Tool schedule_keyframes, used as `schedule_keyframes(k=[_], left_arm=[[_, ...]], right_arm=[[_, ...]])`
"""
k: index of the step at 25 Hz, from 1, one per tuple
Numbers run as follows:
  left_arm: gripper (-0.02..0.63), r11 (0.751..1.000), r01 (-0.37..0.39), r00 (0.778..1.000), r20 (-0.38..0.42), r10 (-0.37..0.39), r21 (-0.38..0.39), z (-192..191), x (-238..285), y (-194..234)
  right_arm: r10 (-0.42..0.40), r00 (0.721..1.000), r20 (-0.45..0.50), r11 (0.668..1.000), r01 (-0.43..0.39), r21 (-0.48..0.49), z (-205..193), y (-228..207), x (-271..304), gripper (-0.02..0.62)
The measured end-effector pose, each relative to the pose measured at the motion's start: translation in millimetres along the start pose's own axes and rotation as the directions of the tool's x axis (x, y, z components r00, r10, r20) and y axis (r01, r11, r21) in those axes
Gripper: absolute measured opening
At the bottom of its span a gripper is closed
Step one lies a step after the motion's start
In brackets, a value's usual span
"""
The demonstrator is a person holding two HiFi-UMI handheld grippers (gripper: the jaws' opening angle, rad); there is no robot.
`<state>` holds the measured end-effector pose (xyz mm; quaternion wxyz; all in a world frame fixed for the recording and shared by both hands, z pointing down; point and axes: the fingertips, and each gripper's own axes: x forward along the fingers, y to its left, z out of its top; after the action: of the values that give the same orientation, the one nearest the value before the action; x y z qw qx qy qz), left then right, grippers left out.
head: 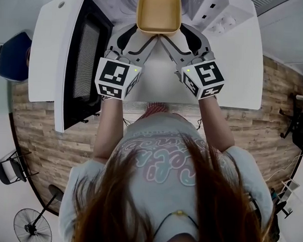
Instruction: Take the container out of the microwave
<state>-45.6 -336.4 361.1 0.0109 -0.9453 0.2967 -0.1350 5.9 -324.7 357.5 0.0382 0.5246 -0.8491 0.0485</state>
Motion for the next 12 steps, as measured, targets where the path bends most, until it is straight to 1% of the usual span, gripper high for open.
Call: schedule_keyframes(k=[12], left_arm=[[0.239, 1.0, -0.022, 1.0, -0.008, 0.022, 0.01, -1, -21, -23]], right_arm=[[0.023, 1.0, 0.014, 1.0, -0.024, 0.007, -2, 16, -25, 0.245]])
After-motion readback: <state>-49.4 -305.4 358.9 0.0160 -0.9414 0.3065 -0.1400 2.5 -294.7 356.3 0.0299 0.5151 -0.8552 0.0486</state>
